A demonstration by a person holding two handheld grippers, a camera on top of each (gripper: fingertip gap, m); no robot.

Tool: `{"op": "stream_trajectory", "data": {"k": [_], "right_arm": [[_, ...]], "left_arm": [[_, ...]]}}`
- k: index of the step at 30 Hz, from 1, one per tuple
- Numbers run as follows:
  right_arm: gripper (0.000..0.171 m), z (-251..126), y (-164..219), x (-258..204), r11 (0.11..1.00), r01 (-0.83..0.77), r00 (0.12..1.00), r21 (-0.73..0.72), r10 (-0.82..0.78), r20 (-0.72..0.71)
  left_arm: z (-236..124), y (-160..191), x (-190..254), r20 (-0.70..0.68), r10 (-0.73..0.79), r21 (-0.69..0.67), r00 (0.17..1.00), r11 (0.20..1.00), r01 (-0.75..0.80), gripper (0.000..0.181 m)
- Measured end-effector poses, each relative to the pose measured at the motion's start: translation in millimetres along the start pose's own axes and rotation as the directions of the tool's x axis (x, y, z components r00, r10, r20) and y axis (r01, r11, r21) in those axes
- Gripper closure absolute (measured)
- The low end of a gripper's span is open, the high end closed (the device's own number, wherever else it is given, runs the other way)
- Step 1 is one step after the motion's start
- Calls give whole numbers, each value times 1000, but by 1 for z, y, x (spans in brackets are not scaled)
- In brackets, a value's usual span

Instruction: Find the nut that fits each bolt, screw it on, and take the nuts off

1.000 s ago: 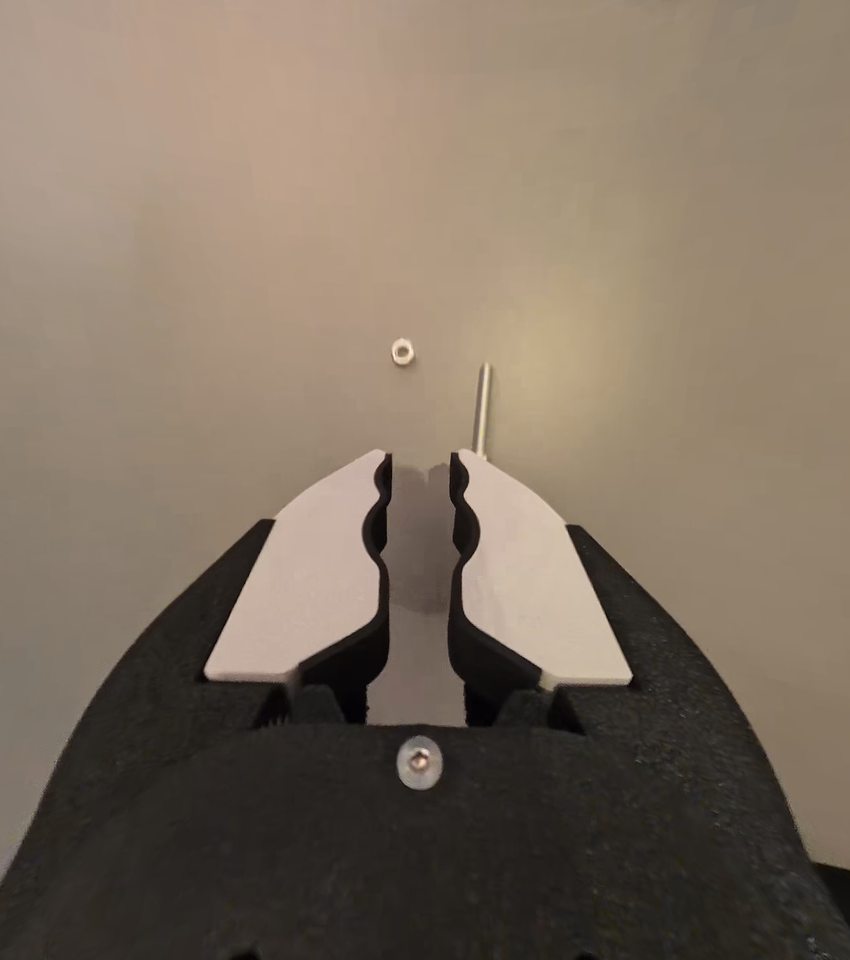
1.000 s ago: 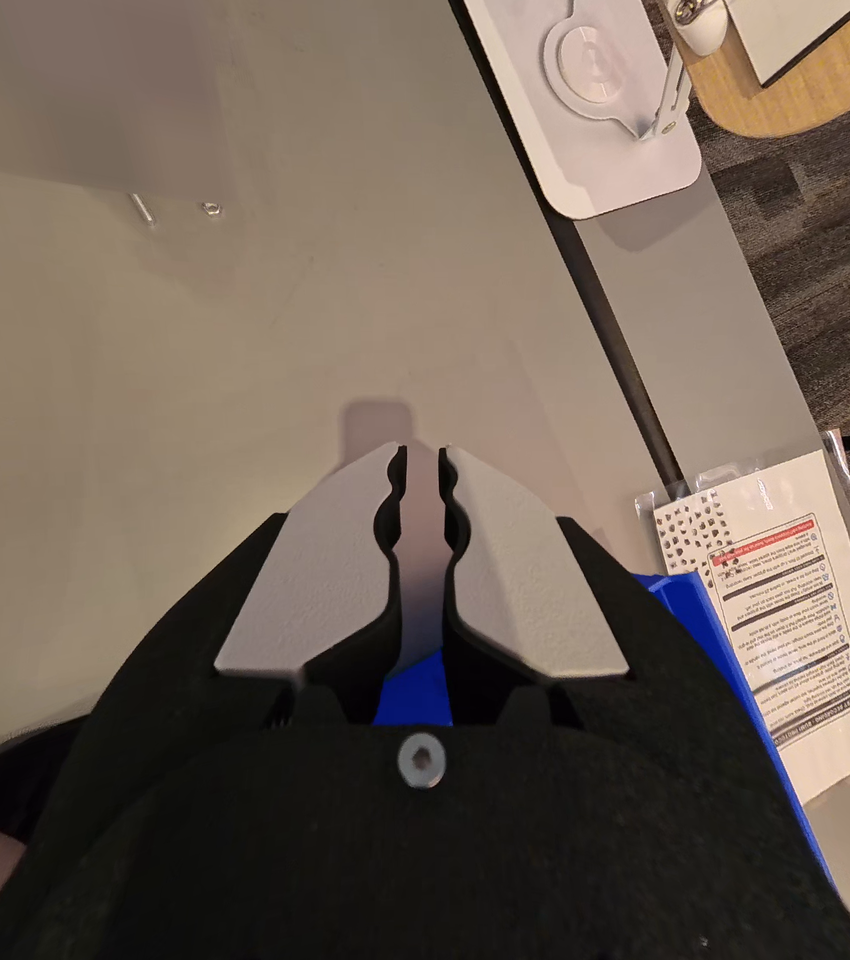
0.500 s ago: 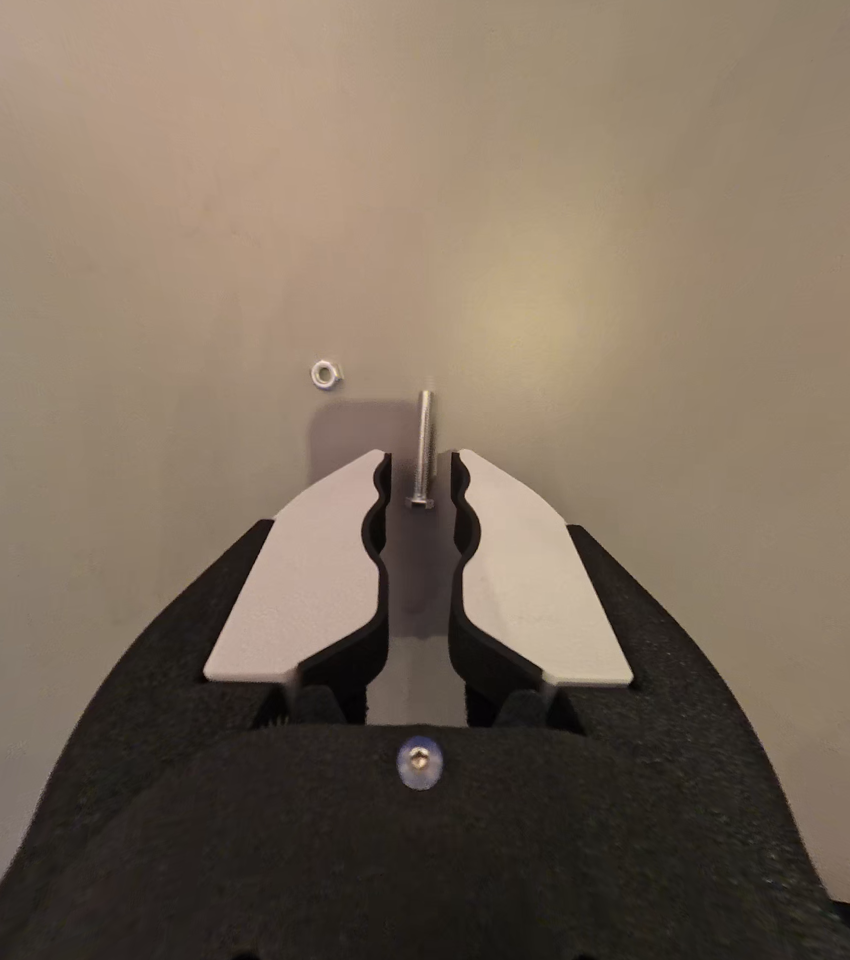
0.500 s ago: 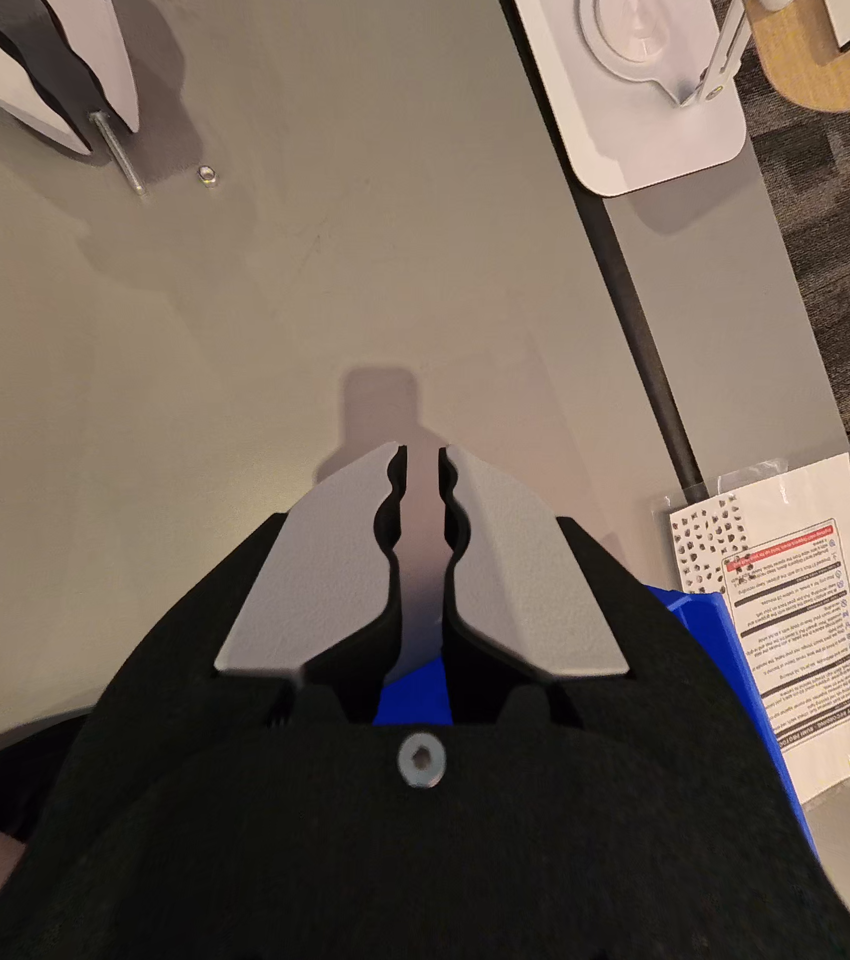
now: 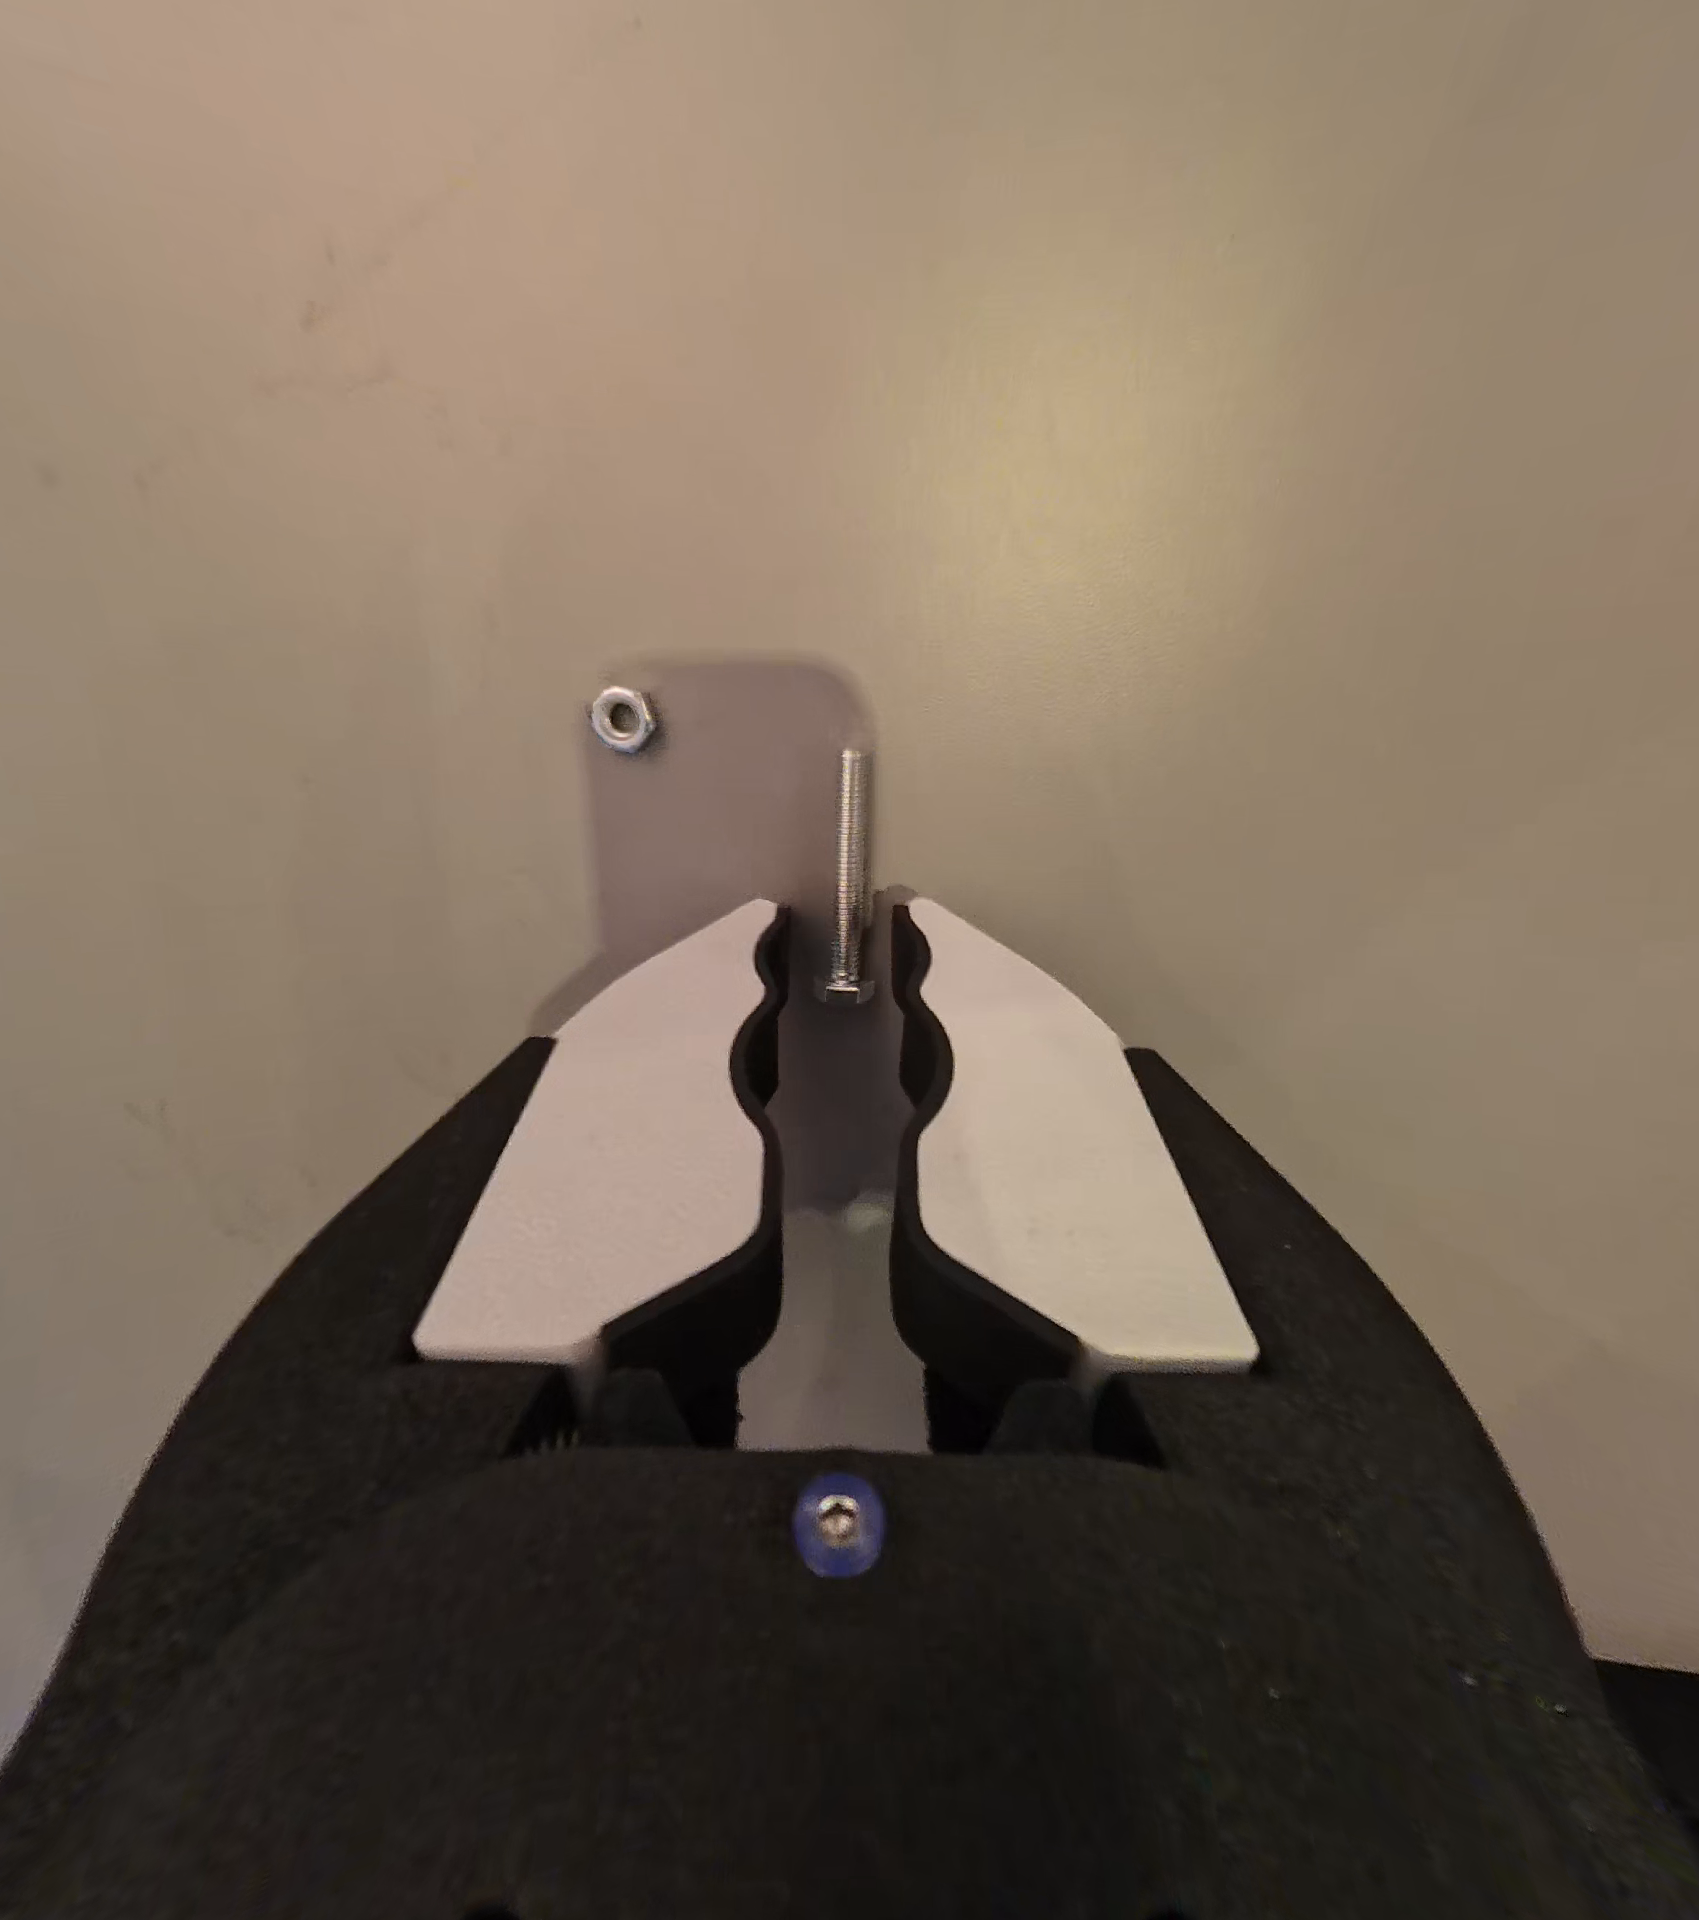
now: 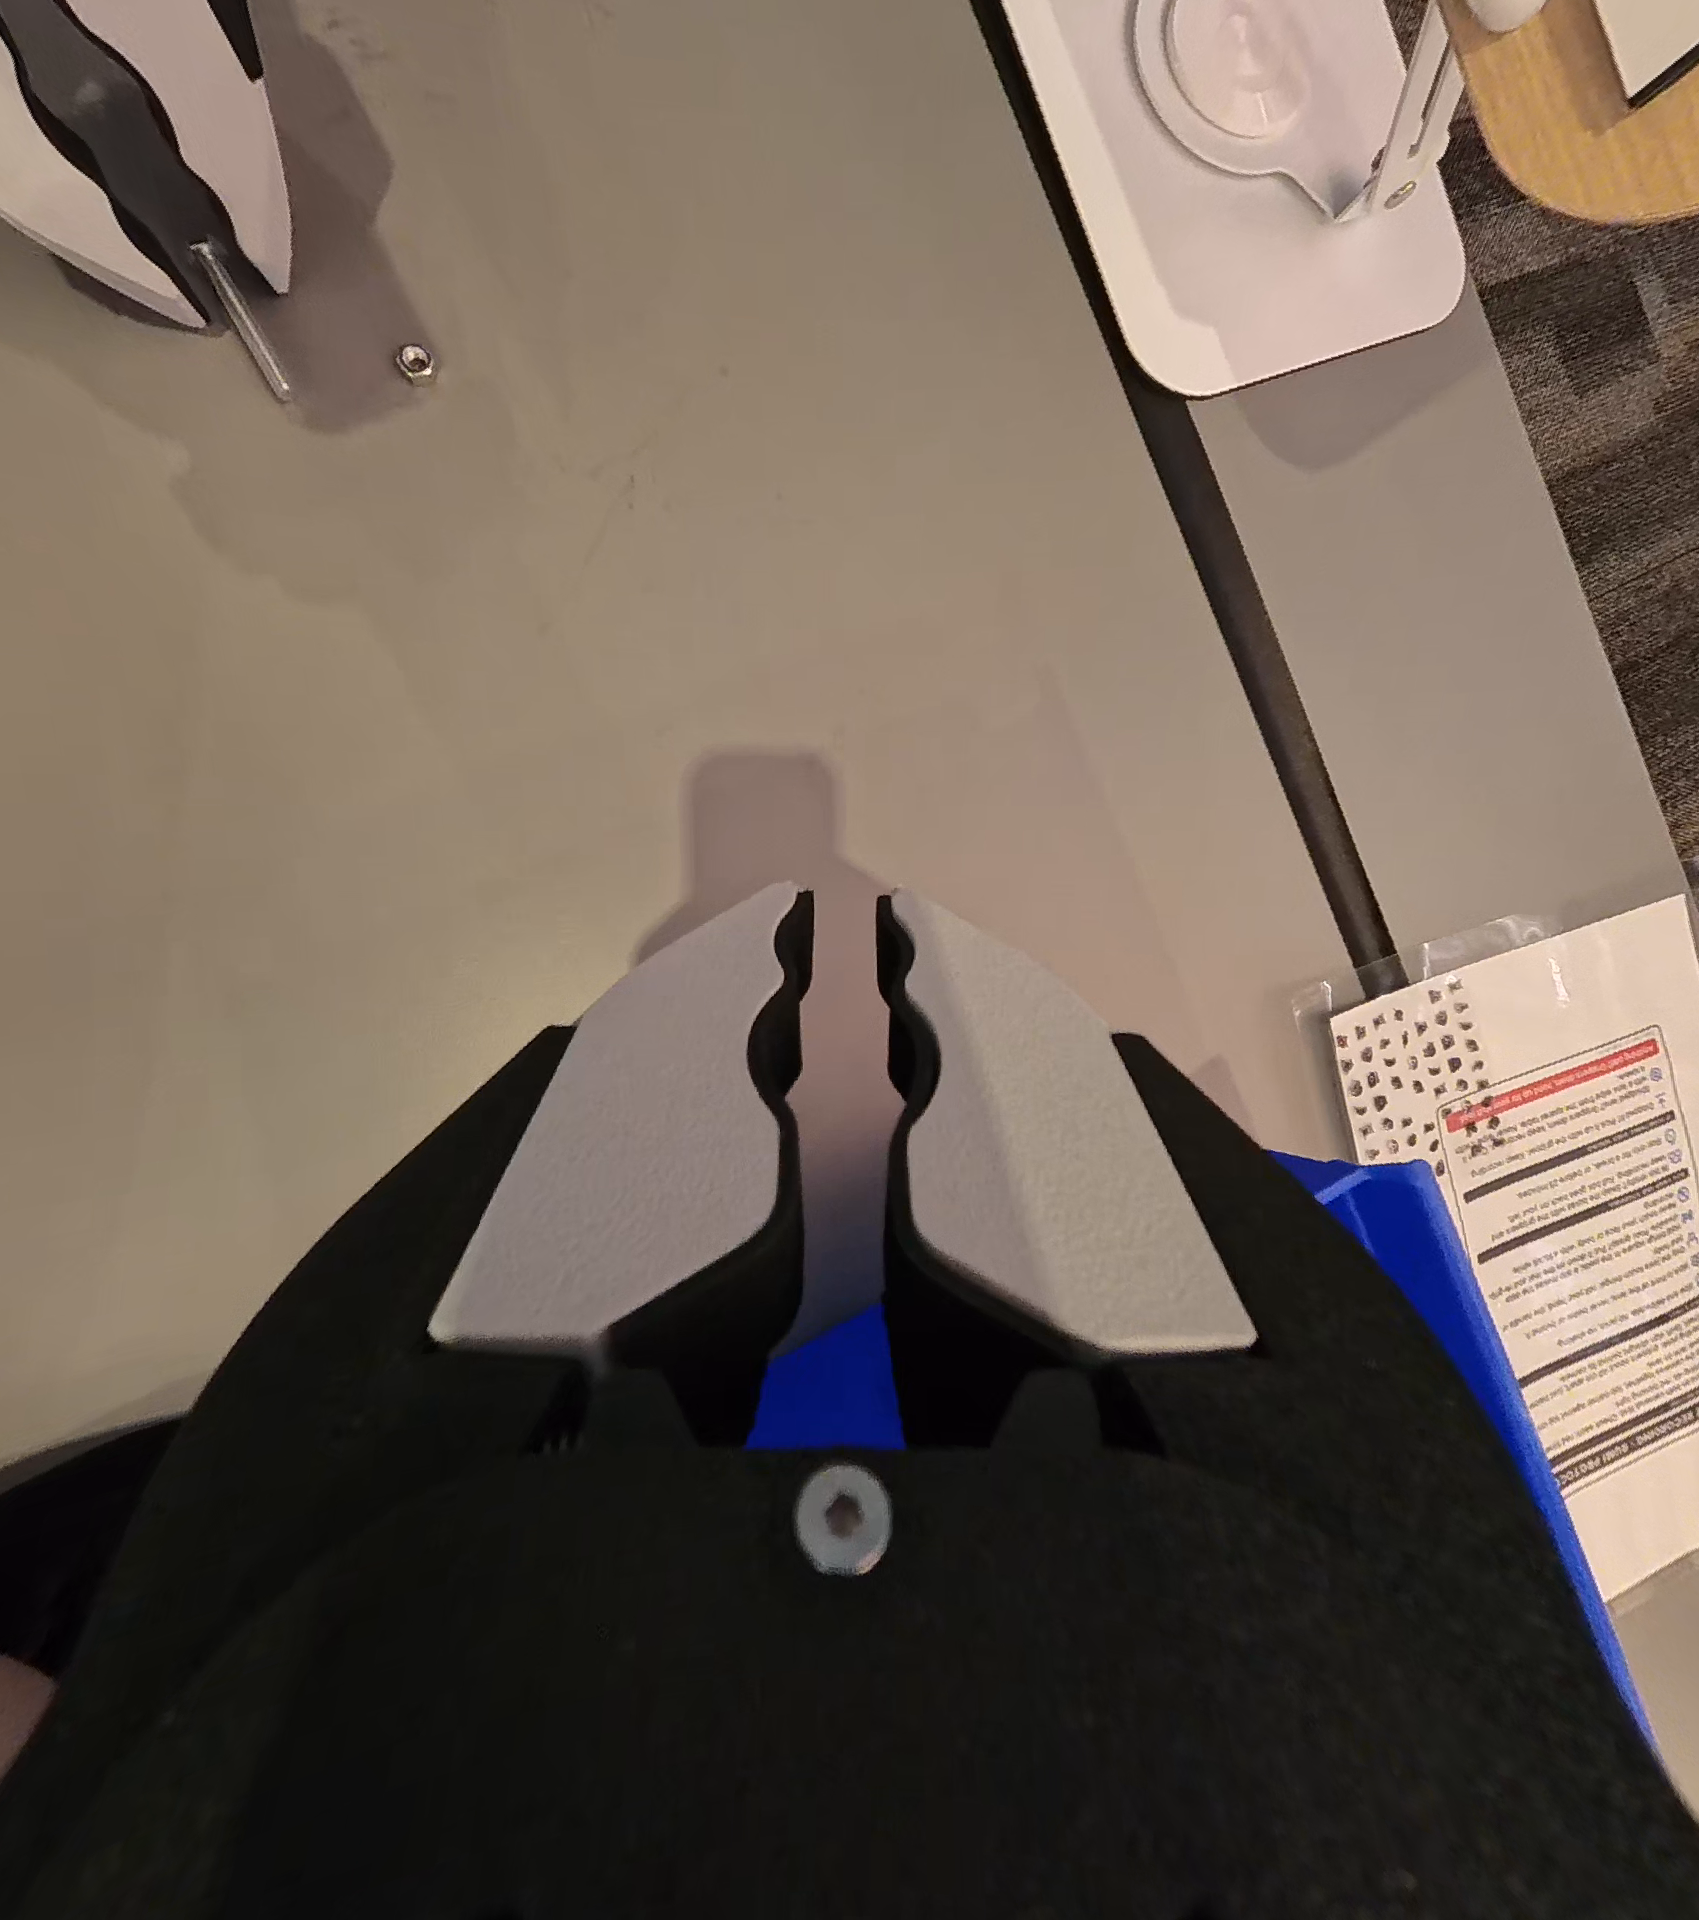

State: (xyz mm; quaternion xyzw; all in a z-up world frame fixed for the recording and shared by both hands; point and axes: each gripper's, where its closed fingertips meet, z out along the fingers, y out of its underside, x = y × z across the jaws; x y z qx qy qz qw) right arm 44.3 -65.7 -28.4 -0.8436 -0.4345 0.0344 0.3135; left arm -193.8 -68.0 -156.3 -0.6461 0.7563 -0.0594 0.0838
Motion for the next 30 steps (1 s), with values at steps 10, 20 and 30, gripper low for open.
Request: {"op": "stream_trajectory", "data": {"k": [10,20,30], "right_arm": [[160,2,-3,-2,1000,7,1000,6,-7,9],[158,-15,-124,-60,827,-34,962,562,-125,241],[151,-7,-177,-94,643,-375,842,668,-66,536]], "left_arm": [[-2,4,0,-7,11,-4,1000,1000,-12,176],[-133,-72,-23,-310,-184,822,933,441,361,177],[-160,-90,-11,-329,-106,890,938,299,346,176]]}}
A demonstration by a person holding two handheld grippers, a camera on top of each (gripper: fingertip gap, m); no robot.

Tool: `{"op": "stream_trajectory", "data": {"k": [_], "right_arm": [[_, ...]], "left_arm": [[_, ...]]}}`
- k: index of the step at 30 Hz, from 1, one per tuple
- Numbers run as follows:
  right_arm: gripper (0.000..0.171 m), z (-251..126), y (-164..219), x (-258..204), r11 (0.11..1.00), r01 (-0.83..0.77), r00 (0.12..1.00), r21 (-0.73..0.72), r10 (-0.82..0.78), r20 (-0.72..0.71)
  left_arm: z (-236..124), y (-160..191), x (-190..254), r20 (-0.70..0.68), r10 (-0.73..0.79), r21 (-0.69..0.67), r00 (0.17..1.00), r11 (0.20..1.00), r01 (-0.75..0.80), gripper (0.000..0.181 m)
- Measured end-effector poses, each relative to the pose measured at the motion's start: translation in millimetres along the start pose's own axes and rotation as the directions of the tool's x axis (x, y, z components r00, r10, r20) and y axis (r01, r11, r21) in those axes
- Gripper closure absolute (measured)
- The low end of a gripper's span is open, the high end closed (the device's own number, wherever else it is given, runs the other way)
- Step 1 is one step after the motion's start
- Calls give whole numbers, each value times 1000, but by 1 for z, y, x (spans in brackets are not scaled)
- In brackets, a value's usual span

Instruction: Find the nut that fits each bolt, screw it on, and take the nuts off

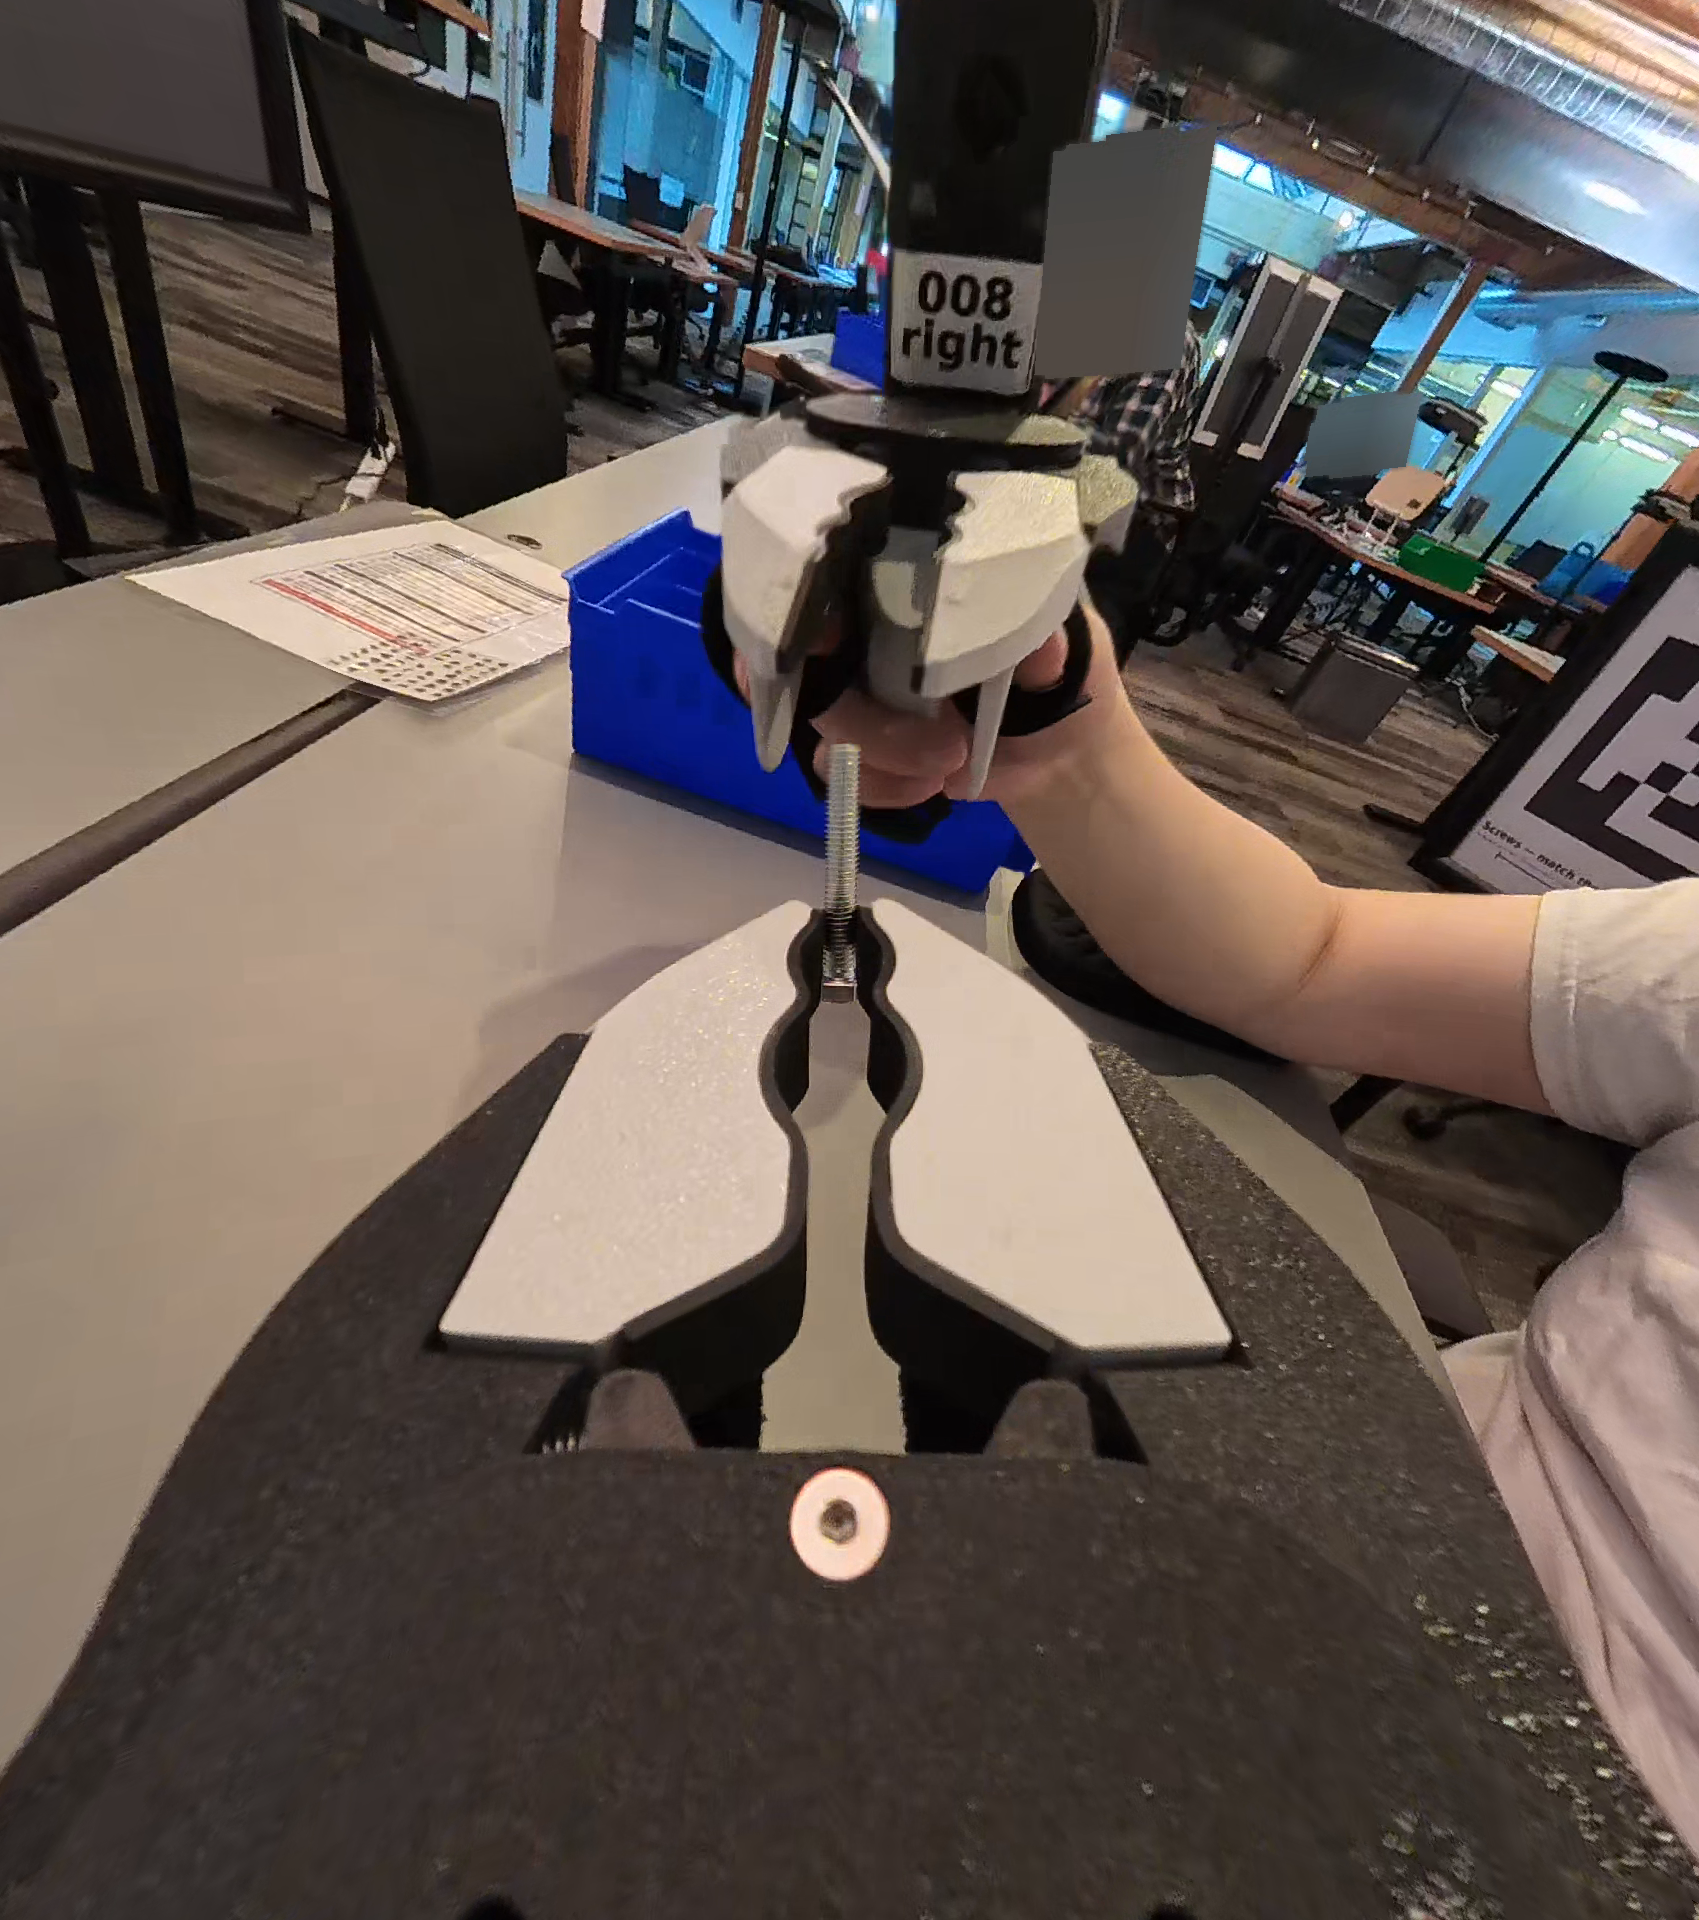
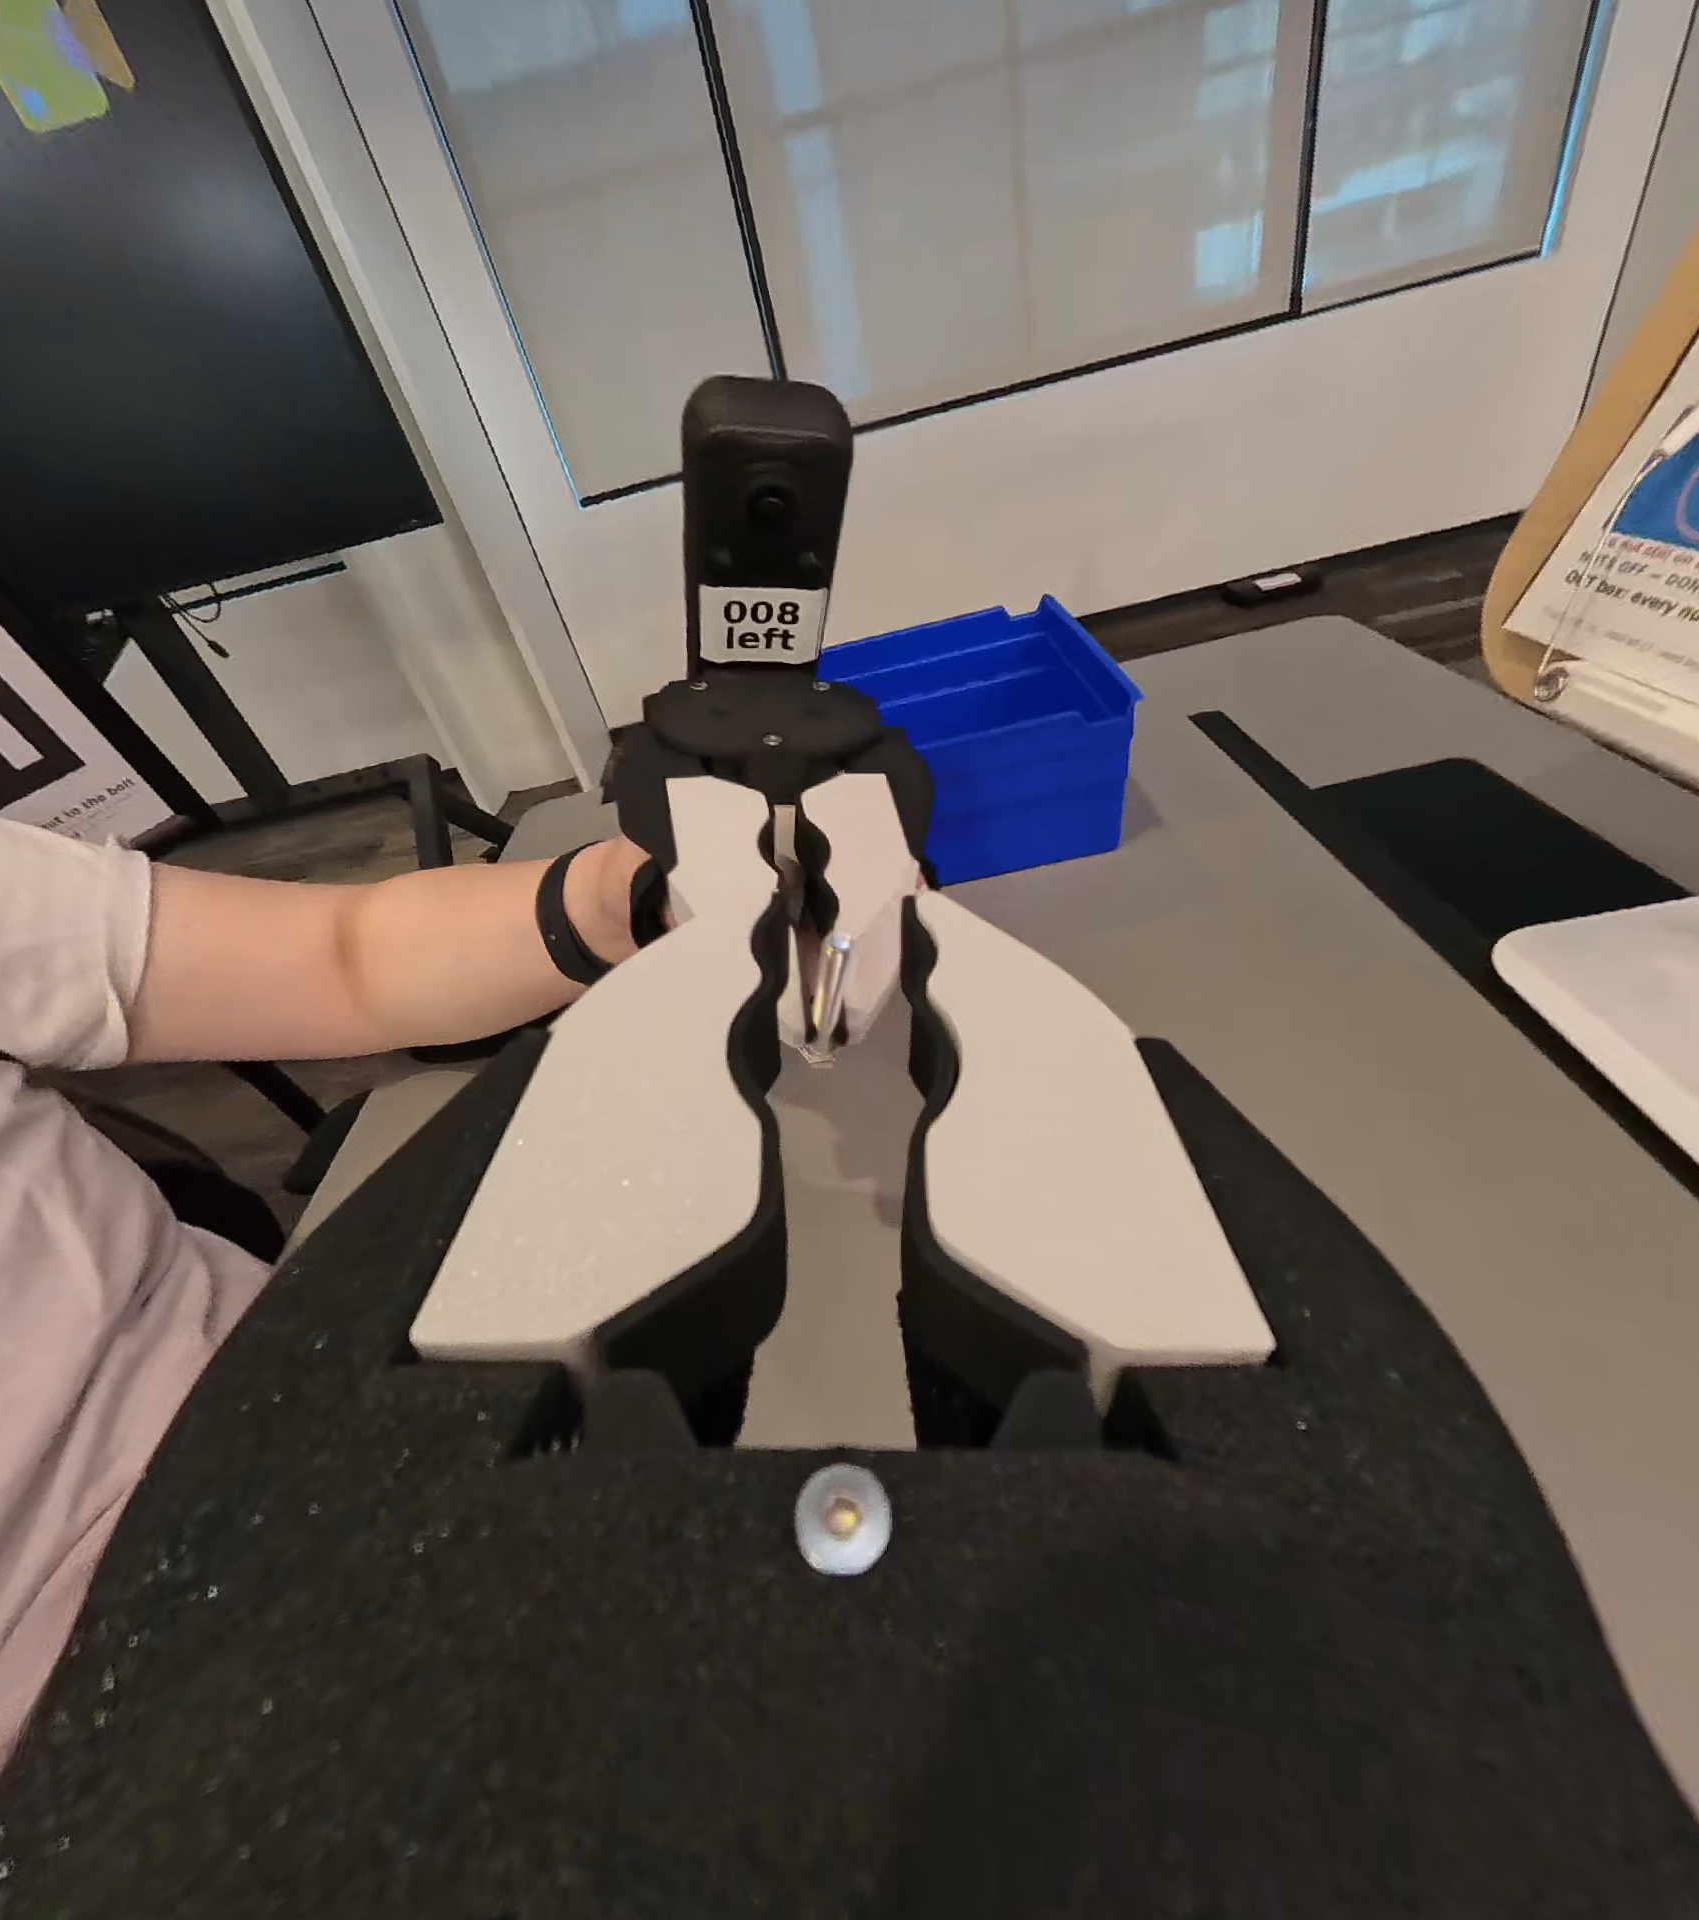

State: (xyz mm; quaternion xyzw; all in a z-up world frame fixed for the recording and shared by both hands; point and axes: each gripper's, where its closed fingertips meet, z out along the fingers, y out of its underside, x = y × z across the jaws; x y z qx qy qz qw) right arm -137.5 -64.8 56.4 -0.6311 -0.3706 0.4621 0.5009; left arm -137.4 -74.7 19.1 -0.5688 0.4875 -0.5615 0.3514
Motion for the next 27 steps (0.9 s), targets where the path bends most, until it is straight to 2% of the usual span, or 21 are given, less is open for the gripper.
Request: {"op": "stream_trajectory", "data": {"k": [6,11,27], "right_arm": [[154,10,12,2,999,-33,999,-10,34,18],[166,16,19,-1,999,-49,998,-21,50,46],[166,20,23,-2,996,-89,993,-28,91,77]], "left_arm": [[-4,-1,1,-16,-30,51,999,998,31,177],[-4,2,-1,1,-26,57,1000,998,26,177],[2,12,2,-46,-60,14,997,998,61,171]]}}
